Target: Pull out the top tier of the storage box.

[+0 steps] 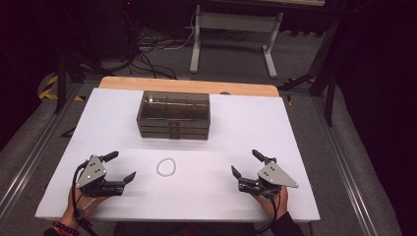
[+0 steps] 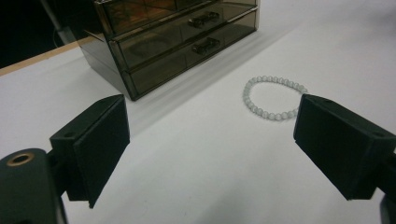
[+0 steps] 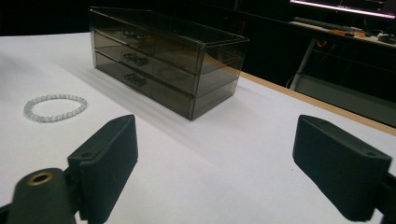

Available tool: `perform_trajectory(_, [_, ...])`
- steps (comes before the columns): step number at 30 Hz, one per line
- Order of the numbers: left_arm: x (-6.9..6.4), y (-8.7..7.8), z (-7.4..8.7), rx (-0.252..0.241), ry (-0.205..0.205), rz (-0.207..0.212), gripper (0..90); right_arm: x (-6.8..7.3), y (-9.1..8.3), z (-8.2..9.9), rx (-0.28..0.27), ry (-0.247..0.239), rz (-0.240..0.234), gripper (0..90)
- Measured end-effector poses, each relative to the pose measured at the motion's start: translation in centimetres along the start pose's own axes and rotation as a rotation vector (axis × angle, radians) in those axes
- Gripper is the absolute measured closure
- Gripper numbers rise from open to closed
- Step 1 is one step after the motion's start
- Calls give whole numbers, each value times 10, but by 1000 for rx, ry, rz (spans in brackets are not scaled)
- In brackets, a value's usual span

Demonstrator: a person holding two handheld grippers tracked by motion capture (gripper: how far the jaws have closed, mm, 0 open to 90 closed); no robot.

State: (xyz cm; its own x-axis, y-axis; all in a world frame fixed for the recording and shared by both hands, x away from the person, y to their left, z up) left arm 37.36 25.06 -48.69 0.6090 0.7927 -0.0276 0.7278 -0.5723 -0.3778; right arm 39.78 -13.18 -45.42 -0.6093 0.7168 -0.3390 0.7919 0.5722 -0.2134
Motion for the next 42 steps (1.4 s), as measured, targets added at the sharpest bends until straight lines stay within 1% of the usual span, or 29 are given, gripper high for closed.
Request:
perform_trajectory(2, [1,0,0,5,-2,0,118,-2,0,1,1,-3,14,160])
perform_trajectory(4, [1,0,2,12,-13,5,118,-3,0,1,3,6,16,162])
perform_trajectory(8, [0,-1,5,28,-12,11,113,-3,5,2,12,4,28,176])
perform_trajectory(11, [-1,-4,5,22,-5,13,111,-2,11,0,11,-11,30,186])
perform_trajectory(12, [-2,-5,4,19,-11,18,112,-1,13,-1,14,-20,32,189])
perform_trajectory(14, [-1,-5,2,9,-13,12,112,1,19,-5,5,-26,24,193])
perform_trajectory(15, [-1,-5,3,11,-19,16,112,3,22,-7,-2,-26,26,196])
perform_trajectory(19, [1,-2,6,30,-14,7,112,11,35,-15,-14,-36,21,207])
perform_trajectory(21, [1,-1,6,33,-11,4,111,15,41,-15,-2,-47,15,208])
perform_trajectory(24, [0,-1,6,34,-9,0,116,23,47,-17,2,-64,16,223])
perform_trajectory(27, [-1,1,4,28,-1,-14,125,26,53,-17,6,-57,24,228])
perform_trajectory(29, [-3,4,2,23,3,-24,140,29,55,-16,16,-48,16,228])
perform_trajectory(32, [-6,10,-2,14,35,-51,167,26,54,-13,33,-48,31,226])
perform_trajectory(35, [-11,21,-5,23,64,-70,196,17,49,-10,37,-15,69,227])
perform_trajectory(37, [-14,28,-8,29,80,-80,212,12,45,-9,43,1,82,213])
perform_trajectory(39, [-17,34,-9,50,102,-80,219,8,40,-7,47,7,79,193])
perform_trajectory(40, [-18,37,-10,57,115,-91,225,5,37,-6,46,9,81,180])
perform_trajectory(42, [-20,43,-12,51,118,-93,227,0,31,-4,39,14,80,170])
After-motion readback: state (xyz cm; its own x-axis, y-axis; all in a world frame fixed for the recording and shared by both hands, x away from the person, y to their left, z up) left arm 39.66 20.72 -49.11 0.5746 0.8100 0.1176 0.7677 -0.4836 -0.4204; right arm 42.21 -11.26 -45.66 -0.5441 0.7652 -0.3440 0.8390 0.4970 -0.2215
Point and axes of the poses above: each handheld gripper's, and its own axes: y roughly forward along the jaws, z roughly out of its underside, x roughly to its left, the point moved 9 cm from there along y, roughly forward along the jaws, and after that the axes turned 10 degrees about -y, right-handed, at the moved point
